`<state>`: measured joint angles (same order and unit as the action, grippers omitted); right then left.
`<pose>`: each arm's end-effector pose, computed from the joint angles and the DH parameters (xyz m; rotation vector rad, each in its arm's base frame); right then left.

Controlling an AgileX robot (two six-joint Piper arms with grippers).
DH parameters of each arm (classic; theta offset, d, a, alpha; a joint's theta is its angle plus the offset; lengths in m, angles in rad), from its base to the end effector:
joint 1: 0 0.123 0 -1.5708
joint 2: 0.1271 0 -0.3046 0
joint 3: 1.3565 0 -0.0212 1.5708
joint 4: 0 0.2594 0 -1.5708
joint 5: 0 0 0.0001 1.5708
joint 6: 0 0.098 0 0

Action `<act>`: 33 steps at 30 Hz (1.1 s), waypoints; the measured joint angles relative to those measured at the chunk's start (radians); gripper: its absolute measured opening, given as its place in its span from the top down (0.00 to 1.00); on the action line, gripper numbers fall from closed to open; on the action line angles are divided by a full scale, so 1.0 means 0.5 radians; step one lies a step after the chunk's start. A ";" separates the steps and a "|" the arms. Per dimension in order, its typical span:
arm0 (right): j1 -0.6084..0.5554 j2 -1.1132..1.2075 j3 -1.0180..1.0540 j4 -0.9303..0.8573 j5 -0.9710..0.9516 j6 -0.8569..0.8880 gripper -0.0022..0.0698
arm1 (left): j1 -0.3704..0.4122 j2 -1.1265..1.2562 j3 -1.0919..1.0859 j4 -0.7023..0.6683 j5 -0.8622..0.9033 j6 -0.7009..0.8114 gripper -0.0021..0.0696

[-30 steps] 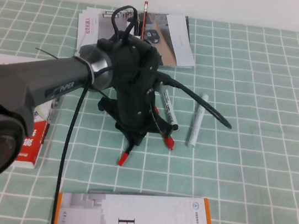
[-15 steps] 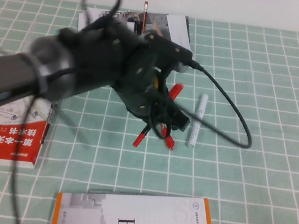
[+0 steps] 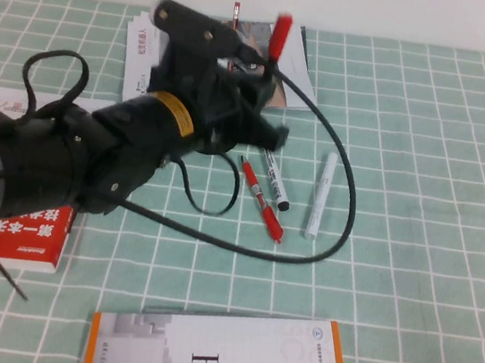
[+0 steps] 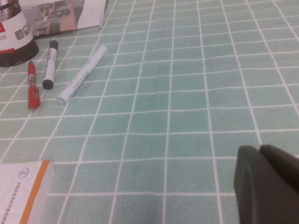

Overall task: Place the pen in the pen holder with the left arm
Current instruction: Place the pen onto the pen holder

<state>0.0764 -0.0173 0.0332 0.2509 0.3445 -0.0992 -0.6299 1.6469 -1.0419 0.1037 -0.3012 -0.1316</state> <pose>0.0480 0.0119 0.1705 -0.0030 1.8390 0.2271 0.3158 -0.2339 0.2901 0.5560 1.7297 -0.5006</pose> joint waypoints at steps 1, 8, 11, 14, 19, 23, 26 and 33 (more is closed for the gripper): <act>0.000 0.000 0.000 0.000 0.000 0.000 1.00 | 0.019 0.015 0.004 -0.004 -0.115 0.001 0.89; 0.000 0.000 0.000 0.000 0.000 0.000 1.00 | 0.167 0.186 0.005 -0.093 -0.635 0.008 0.89; 0.000 0.000 0.000 0.000 0.000 0.000 1.00 | 0.229 0.257 0.005 -0.148 -0.727 0.011 0.89; 0.000 0.000 0.000 0.000 0.000 0.000 1.00 | 0.283 0.330 -0.004 -0.171 -0.770 0.011 0.89; 0.000 0.000 0.000 0.000 0.000 0.000 1.00 | 0.346 0.443 -0.091 -0.179 -0.773 0.011 0.89; 0.000 0.000 0.000 0.000 0.000 0.000 1.00 | 0.379 0.534 -0.192 -0.179 -0.773 0.011 0.89; 0.000 0.000 0.000 0.000 0.000 0.000 1.00 | 0.392 0.597 -0.271 -0.179 -0.766 0.011 0.89; 0.000 0.000 0.000 0.000 0.000 0.000 1.00 | 0.392 0.693 -0.369 -0.179 -0.691 0.019 0.89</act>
<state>0.0764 -0.0173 0.0332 0.2509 0.3445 -0.0992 -0.4340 1.9931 -1.2265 0.0142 -0.6466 -0.1219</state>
